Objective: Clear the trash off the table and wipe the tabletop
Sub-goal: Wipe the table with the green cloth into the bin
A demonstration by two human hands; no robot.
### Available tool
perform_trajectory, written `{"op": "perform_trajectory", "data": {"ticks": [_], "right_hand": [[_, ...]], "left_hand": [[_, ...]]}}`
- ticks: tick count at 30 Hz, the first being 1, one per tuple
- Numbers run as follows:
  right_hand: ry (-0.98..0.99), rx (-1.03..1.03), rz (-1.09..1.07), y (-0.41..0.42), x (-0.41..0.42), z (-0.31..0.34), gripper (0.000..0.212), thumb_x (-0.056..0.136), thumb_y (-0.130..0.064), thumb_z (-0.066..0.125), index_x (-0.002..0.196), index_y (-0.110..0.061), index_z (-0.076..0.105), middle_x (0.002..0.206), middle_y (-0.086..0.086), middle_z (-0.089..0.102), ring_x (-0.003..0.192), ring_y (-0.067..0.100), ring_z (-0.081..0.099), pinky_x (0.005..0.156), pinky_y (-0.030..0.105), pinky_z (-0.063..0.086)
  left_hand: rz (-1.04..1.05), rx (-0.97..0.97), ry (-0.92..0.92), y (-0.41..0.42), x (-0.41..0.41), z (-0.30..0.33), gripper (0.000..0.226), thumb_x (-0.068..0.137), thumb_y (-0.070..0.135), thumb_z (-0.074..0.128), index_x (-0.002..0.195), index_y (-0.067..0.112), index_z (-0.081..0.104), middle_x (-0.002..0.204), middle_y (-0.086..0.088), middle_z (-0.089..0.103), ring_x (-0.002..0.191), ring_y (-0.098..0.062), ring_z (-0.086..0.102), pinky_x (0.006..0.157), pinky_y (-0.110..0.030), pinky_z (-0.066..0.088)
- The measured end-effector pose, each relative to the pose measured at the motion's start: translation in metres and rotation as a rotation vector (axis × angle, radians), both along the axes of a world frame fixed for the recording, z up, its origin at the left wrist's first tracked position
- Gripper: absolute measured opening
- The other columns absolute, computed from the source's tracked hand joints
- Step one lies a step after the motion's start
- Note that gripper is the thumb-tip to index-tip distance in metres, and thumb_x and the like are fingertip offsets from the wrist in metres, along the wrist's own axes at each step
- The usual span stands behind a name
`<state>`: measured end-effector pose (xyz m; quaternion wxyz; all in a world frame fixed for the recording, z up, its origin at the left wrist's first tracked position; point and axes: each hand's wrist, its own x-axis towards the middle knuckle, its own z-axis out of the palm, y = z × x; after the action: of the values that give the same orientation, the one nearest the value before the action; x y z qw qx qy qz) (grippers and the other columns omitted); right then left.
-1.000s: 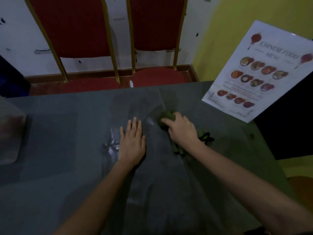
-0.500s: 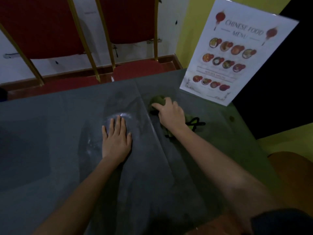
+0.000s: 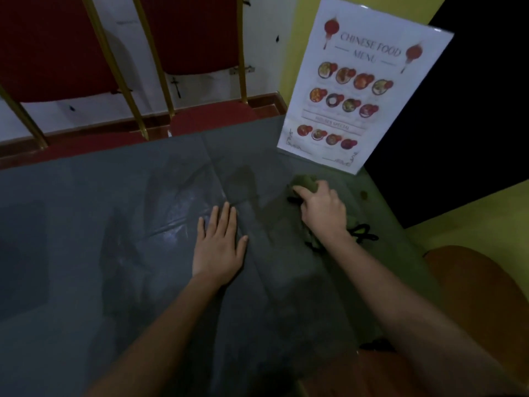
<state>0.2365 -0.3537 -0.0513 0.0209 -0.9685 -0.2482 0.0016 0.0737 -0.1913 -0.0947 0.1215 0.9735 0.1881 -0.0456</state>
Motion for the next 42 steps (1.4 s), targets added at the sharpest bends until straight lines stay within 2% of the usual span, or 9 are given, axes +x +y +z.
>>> {"op": "perform_trajectory", "data": {"ticks": [8,13,19,22,27,30,34,37,42], "right_hand": [[0.060,-0.009,0.333,-0.048,-0.085,-0.010,0.056,0.061,-0.024,0.079,0.112,-0.043,0.064,0.101,0.010,0.065,0.062,0.027,0.056,0.051,0.031,0.051],[0.068,-0.040,-0.079,-0.089,-0.001,-0.002,0.048,0.091,-0.024,0.052,0.132,-0.048,0.046,0.133,0.012,0.045,0.105,0.036,0.053,0.083,0.044,0.050],[0.019,0.078,-0.474,-0.096,0.046,-0.002,0.044,0.093,-0.020,0.047,0.133,-0.040,0.051,0.124,0.017,0.046,0.099,0.040,0.054,0.078,0.042,0.049],[0.064,0.068,-0.314,-0.076,0.020,-0.002,0.046,0.091,-0.019,0.047,0.132,-0.041,0.050,0.124,0.014,0.045,0.101,0.037,0.053,0.080,0.041,0.048],[0.038,0.042,0.101,-0.088,-0.022,-0.007,0.047,0.087,-0.019,0.055,0.126,-0.045,0.054,0.118,0.012,0.053,0.087,0.036,0.055,0.067,0.041,0.052],[0.021,-0.024,-0.090,-0.123,0.014,-0.003,0.046,0.092,-0.023,0.049,0.131,-0.047,0.049,0.121,0.012,0.049,0.097,0.037,0.054,0.076,0.041,0.051],[-0.010,0.015,-0.347,-0.137,0.023,-0.002,0.044,0.092,-0.021,0.049,0.132,-0.039,0.053,0.118,0.017,0.048,0.094,0.039,0.054,0.072,0.043,0.051],[0.057,0.016,-0.188,-0.115,-0.017,-0.001,0.045,0.090,-0.020,0.051,0.129,-0.042,0.052,0.116,0.013,0.049,0.093,0.036,0.055,0.073,0.041,0.051],[0.082,0.059,0.281,-0.113,-0.124,-0.009,0.041,0.075,-0.025,0.052,0.111,-0.043,0.063,0.100,0.008,0.062,0.065,0.028,0.056,0.051,0.033,0.050]], "left_hand": [[0.074,-0.010,0.029,-0.025,0.018,0.010,0.078,0.081,0.045,0.000,0.150,0.008,0.009,0.160,-0.007,0.004,0.148,-0.026,0.000,0.117,-0.048,-0.003],[-0.044,-0.050,0.019,-0.059,0.035,0.006,0.078,0.085,0.055,-0.004,0.150,0.011,0.000,0.159,-0.006,-0.007,0.147,-0.023,-0.010,0.117,-0.046,-0.008],[-0.050,0.011,0.032,-0.060,0.032,-0.001,0.076,0.089,0.057,0.001,0.150,0.013,-0.003,0.159,-0.004,-0.008,0.147,-0.022,-0.011,0.118,-0.046,-0.006],[-0.050,0.016,0.017,-0.062,0.033,0.000,0.071,0.094,0.055,0.011,0.150,0.013,-0.002,0.159,-0.004,-0.007,0.147,-0.021,-0.010,0.119,-0.047,-0.003],[-0.055,0.007,0.027,-0.061,0.032,-0.001,0.072,0.092,0.056,0.009,0.150,0.015,-0.004,0.159,-0.002,-0.008,0.146,-0.019,-0.011,0.118,-0.045,-0.005],[-0.063,0.011,0.071,-0.059,0.033,0.001,0.077,0.087,0.058,-0.002,0.150,0.014,-0.005,0.159,-0.004,-0.008,0.147,-0.020,-0.010,0.117,-0.044,-0.006],[-0.061,0.041,0.108,-0.061,0.005,0.007,0.079,0.084,0.055,-0.008,0.150,0.012,-0.003,0.160,-0.005,-0.006,0.147,-0.021,-0.008,0.117,-0.043,-0.005],[-0.025,0.007,0.125,-0.072,-0.018,0.012,0.066,0.094,0.051,0.005,0.151,0.018,-0.001,0.160,-0.003,-0.005,0.147,-0.023,-0.008,0.118,-0.045,-0.002],[0.047,0.016,0.093,-0.088,-0.024,0.023,0.059,0.096,0.046,0.019,0.150,0.024,0.014,0.160,-0.004,0.009,0.147,-0.027,0.005,0.117,-0.049,0.006]]}}
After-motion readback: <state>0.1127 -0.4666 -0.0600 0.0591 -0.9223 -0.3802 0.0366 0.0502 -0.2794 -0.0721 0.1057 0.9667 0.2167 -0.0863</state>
